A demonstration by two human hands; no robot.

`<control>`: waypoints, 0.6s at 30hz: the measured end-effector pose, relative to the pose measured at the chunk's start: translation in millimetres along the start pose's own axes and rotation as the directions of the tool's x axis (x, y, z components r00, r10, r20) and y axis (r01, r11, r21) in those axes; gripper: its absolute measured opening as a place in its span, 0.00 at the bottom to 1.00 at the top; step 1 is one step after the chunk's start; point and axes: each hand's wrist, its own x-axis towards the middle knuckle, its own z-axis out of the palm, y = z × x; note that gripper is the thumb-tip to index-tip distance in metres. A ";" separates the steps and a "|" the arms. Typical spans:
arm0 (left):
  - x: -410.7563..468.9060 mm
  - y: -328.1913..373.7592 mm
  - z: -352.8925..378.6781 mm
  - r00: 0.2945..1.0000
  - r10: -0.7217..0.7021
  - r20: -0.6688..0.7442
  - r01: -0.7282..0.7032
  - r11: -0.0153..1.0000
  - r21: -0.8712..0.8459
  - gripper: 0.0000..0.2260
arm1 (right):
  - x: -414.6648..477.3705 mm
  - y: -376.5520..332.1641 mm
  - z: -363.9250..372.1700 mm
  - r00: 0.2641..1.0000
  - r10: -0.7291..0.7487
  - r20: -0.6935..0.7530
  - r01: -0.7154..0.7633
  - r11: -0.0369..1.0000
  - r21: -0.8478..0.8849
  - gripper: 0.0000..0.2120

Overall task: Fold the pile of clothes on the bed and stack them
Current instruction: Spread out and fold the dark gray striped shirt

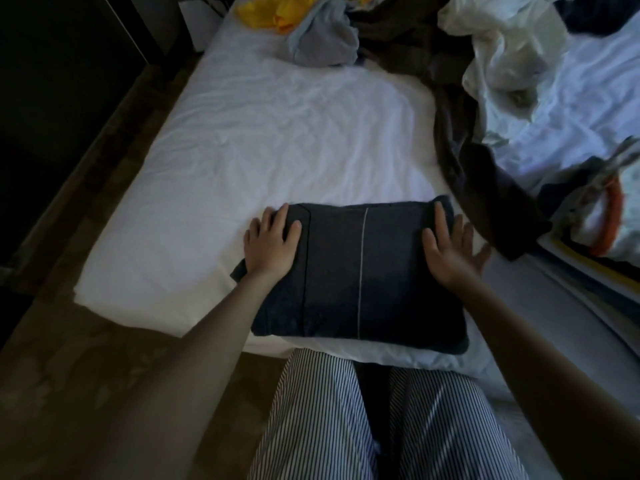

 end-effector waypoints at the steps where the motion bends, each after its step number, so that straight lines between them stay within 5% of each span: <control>1: 1.4 -1.9 -1.9 1.000 -0.006 0.015 0.007 0.999 -0.045 0.25 | -3.9 4.1 -3.3 1.000 -0.001 -0.025 0.004 0.994 0.110 0.28; 5: -5.0 -12.5 -18.5 0.982 -0.185 -0.029 0.172 0.953 -0.250 0.29 | -32.8 11.5 -21.2 0.989 0.134 -0.067 -0.080 0.849 0.522 0.35; 8: -29.5 -21.5 -22.1 0.896 -0.444 0.026 0.423 0.832 -0.361 0.35 | -48.6 11.9 -30.5 0.970 0.139 0.202 -0.237 0.745 0.624 0.18; 10: -43.4 -22.5 -24.0 0.891 -0.441 0.111 0.446 0.800 -0.401 0.39 | -51.4 4.8 -32.1 0.953 0.110 0.283 -0.272 0.725 0.632 0.14; 12: -46.7 -19.7 -30.8 0.894 -0.409 0.185 0.446 0.759 -0.474 0.42 | -49.9 -2.0 -30.6 0.947 0.136 0.289 -0.299 0.697 0.652 0.25; 18: -56.2 2.6 -40.2 0.876 -0.302 0.376 0.482 0.568 -0.667 0.28 | -60.1 -10.5 -35.6 0.891 0.171 0.421 -0.447 0.501 0.741 0.28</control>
